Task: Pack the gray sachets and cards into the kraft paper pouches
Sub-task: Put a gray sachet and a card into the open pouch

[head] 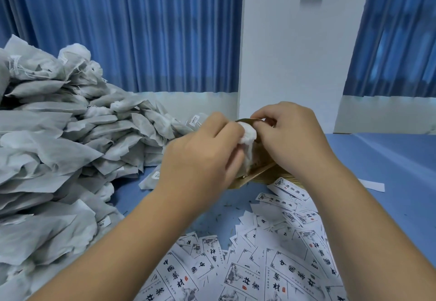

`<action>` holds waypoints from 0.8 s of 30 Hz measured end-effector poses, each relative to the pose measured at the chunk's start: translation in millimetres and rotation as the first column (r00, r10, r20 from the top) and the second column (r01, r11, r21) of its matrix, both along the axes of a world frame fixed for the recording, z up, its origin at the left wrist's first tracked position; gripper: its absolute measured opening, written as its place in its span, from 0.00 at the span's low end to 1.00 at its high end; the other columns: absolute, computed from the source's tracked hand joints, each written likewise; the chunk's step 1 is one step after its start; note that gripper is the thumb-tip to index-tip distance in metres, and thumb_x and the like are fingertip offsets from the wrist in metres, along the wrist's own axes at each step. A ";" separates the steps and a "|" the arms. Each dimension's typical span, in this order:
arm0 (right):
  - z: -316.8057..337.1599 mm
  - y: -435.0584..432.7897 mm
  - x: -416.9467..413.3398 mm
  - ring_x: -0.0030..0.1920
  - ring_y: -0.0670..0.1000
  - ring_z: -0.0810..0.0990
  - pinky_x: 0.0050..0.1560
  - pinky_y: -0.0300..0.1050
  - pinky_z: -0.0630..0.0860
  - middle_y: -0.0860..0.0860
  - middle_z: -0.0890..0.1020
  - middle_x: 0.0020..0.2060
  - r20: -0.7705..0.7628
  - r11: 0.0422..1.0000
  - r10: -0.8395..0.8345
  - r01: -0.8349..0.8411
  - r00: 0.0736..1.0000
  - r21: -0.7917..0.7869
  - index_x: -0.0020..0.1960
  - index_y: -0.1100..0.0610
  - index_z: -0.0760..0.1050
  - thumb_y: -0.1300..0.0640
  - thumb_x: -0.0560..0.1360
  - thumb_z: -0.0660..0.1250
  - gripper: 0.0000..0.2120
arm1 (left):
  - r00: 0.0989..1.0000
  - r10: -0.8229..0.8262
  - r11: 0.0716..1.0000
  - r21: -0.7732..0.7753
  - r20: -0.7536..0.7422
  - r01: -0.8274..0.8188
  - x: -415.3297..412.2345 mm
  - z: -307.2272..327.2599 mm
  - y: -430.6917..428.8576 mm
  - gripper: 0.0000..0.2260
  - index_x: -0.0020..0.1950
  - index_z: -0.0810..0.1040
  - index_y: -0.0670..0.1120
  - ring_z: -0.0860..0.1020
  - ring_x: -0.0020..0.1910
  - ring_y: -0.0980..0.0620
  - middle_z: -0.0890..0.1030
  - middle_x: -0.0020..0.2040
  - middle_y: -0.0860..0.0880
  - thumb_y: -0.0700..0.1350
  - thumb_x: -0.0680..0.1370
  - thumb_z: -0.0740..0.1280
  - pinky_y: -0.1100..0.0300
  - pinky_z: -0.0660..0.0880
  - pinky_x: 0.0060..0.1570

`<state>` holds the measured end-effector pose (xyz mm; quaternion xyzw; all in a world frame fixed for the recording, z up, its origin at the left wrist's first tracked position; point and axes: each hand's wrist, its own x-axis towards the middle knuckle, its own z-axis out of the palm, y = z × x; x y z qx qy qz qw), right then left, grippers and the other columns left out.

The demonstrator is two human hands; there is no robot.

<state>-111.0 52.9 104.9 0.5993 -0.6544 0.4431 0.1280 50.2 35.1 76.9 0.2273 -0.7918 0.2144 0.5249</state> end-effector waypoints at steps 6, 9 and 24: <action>0.2 1.2 4.9 0.44 0.48 0.77 0.48 0.47 0.76 0.43 0.79 0.38 0.066 0.998 0.049 -0.051 0.997 0.030 0.46 0.46 0.83 0.55 0.74 0.66 0.07 | 0.989 0.055 0.992 0.105 0.137 -0.069 -11.8 -20.2 -5.7 0.12 0.43 0.80 0.44 0.68 0.30 0.48 0.75 0.39 0.47 0.45 0.76 0.58 0.61 0.58 0.23; -2.7 -1.2 12.1 0.44 0.49 0.77 0.49 0.47 0.75 0.42 0.76 0.37 0.032 0.995 0.083 -0.084 0.996 0.045 0.47 0.48 0.83 0.55 0.73 0.67 0.07 | 0.988 0.060 0.976 0.198 0.142 -0.087 -13.4 -28.9 -11.5 0.10 0.44 0.79 0.44 0.70 0.30 0.47 0.74 0.39 0.46 0.44 0.76 0.60 0.59 0.62 0.23; -6.2 -1.7 3.8 0.47 0.50 0.76 0.49 0.49 0.74 0.48 0.76 0.41 -0.055 0.992 0.087 -0.092 0.995 -0.085 0.52 0.50 0.83 0.57 0.77 0.66 0.09 | 0.993 0.108 0.882 0.466 -0.049 -0.073 5.3 -10.5 -39.1 0.37 0.68 0.69 0.52 0.72 0.56 0.48 0.69 0.59 0.49 0.62 0.63 0.75 0.50 0.70 0.57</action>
